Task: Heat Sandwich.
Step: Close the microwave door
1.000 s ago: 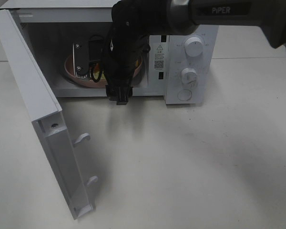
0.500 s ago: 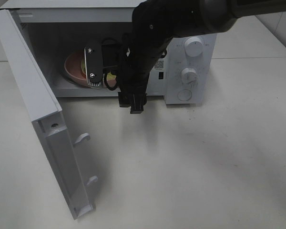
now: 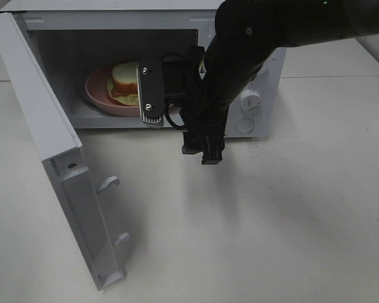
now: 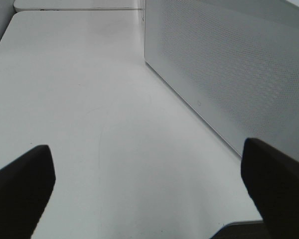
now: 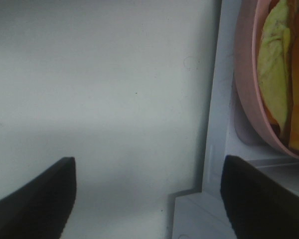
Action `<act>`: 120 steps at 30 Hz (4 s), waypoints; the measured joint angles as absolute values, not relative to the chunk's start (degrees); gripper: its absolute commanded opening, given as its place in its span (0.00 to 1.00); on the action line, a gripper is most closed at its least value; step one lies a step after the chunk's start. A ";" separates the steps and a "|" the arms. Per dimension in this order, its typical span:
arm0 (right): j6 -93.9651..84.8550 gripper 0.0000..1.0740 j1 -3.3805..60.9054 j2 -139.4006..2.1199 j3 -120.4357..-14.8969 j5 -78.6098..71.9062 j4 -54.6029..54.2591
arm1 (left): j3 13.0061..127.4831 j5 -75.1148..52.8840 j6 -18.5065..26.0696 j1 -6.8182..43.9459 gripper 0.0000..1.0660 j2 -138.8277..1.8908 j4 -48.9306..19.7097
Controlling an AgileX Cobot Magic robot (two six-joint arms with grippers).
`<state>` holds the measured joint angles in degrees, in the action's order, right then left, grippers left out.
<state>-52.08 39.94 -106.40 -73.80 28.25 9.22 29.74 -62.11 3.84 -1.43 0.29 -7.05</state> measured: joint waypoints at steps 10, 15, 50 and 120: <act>-42.28 0.71 39.94 -95.74 -64.52 28.19 9.17 | 29.74 -62.11 3.84 -1.43 0.90 0.29 -7.05; -34.21 0.71 39.94 -91.04 -60.05 28.30 9.17 | 29.74 -62.11 3.84 -1.43 0.90 0.29 -7.05; 5.27 0.71 39.94 -57.24 -46.81 60.68 9.00 | 29.74 -62.11 3.84 -1.43 0.90 0.29 -7.05; 4.76 0.71 6.36 0.23 -28.53 57.58 3.50 | 29.74 -62.11 3.84 -1.43 0.90 0.29 -7.05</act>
<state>4.76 6.36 0.23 -28.53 57.58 3.50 29.74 -62.11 3.84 -1.43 0.29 -7.05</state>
